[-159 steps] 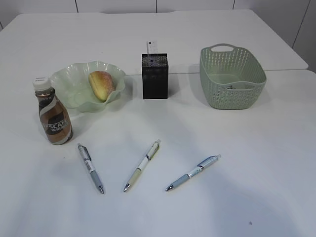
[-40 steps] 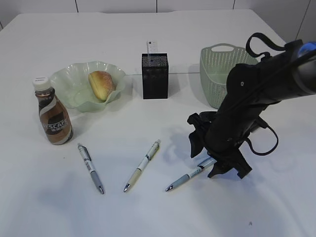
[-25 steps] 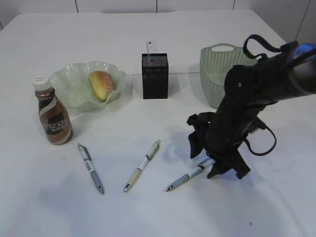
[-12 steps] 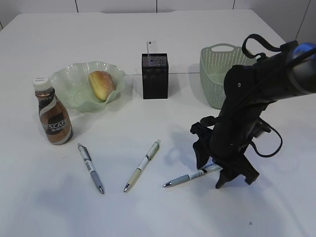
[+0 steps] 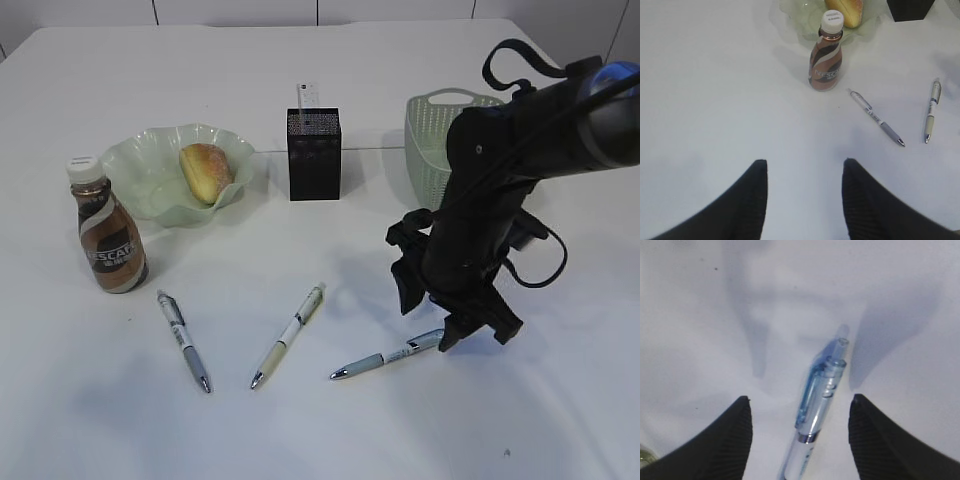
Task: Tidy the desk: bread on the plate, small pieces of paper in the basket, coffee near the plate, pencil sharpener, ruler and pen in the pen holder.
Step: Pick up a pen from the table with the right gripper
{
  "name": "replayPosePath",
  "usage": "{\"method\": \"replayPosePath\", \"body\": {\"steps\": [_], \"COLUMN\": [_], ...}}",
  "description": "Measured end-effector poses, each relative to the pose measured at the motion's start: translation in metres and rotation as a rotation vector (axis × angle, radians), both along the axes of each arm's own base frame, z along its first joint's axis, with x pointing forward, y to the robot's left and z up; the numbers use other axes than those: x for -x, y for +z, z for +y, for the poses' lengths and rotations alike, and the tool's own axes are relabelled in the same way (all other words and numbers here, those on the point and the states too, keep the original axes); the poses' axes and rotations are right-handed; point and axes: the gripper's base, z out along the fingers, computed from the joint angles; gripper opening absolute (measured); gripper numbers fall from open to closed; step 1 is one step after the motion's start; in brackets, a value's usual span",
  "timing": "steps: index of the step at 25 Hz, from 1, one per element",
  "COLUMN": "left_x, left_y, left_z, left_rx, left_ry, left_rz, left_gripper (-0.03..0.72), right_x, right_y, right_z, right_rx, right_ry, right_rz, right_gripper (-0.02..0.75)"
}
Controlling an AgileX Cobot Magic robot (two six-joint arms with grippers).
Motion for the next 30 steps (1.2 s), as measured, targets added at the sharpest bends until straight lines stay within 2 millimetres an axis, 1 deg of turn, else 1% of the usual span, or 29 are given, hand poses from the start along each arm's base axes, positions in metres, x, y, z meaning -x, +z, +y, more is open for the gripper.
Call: {"method": "replayPosePath", "body": {"steps": [3, 12, 16, 17, 21, 22, 30], "left_x": [0.0, 0.0, 0.0, 0.0, 0.0, 0.0, -0.001], "left_y": [0.0, 0.0, 0.0, 0.0, 0.0, 0.0, 0.0], "left_z": [0.0, 0.0, 0.0, 0.0, 0.001, 0.002, 0.003], "left_rx": [0.0, 0.0, 0.0, -0.002, -0.015, -0.019, -0.03], "left_ry": [0.0, 0.0, 0.0, 0.001, 0.007, 0.009, 0.014], "left_rz": [0.0, 0.0, 0.0, 0.0, -0.003, -0.004, -0.008], "left_gripper": [0.34, 0.34, 0.34, 0.34, 0.34, 0.34, 0.332], "right_x": [0.003, 0.004, 0.004, 0.004, 0.0, -0.005, -0.004], "right_y": [0.0, 0.0, -0.007, -0.011, -0.015, -0.01, -0.015], "right_z": [-0.001, -0.001, 0.002, 0.003, 0.006, 0.009, 0.01], "right_rx": [0.013, 0.015, -0.01, -0.022, -0.036, -0.049, -0.045], "right_ry": [0.0, -0.003, -0.028, -0.039, -0.046, -0.042, -0.032], "right_rz": [0.039, 0.046, 0.076, 0.092, 0.1, 0.083, 0.14], "right_gripper": [0.482, 0.482, 0.482, 0.482, 0.482, 0.482, 0.482]}}
